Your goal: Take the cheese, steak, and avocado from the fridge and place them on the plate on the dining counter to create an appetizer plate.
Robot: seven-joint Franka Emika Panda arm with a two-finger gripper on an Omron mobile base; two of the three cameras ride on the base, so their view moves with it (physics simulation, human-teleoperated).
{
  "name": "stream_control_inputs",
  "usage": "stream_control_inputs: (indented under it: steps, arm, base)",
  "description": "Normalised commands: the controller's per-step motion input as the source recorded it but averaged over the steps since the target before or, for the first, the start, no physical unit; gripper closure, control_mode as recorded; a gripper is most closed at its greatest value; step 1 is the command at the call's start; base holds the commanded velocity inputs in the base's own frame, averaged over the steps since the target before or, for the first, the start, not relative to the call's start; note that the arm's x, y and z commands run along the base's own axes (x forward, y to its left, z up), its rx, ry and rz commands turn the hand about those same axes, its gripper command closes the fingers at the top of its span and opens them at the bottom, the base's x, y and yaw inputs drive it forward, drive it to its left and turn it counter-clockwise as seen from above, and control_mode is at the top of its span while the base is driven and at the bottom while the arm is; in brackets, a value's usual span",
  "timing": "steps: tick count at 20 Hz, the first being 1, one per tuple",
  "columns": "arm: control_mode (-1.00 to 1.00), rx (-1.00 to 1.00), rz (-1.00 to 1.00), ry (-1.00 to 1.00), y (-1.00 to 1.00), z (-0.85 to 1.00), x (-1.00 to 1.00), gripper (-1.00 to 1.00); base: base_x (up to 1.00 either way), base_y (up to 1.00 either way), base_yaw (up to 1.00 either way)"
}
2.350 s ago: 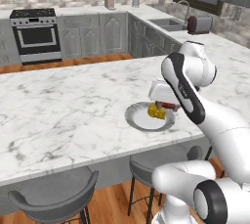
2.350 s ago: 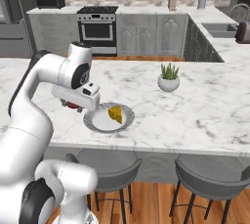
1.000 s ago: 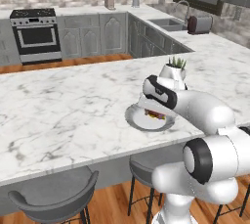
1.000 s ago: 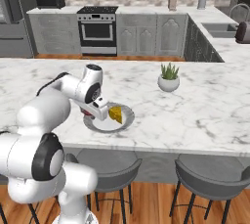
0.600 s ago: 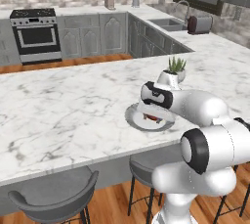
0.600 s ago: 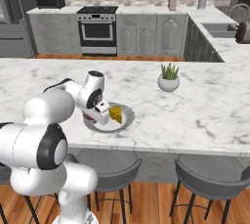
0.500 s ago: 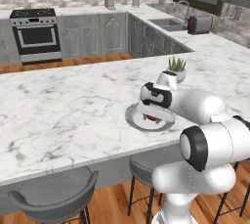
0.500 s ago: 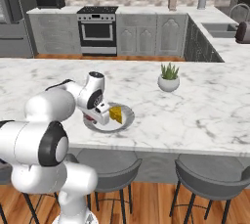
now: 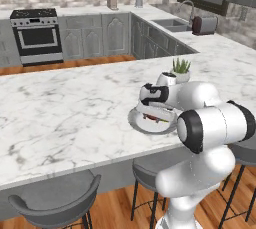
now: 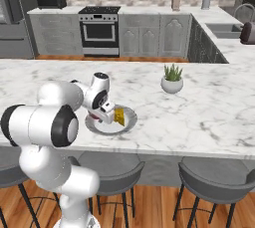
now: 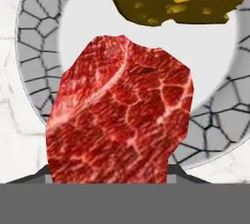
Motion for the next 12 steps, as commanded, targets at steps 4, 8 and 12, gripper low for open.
stream_control_inputs:
  steps: [4, 8, 12]
  arm:
    - [-1.00, -0.01, 0.00, 0.00, 0.00, -0.14, 0.43, 1.00]
    - [-1.00, -0.05, 0.00, 0.00, 0.00, -0.31, 0.17, 1.00]
    - [-1.00, -0.07, 0.00, 0.00, 0.02, -0.47, 0.00, -1.00]
  base:
    - [0.00, 0.00, 0.00]
    - [0.00, 0.00, 0.00]
    - [0.00, 0.00, 0.00]
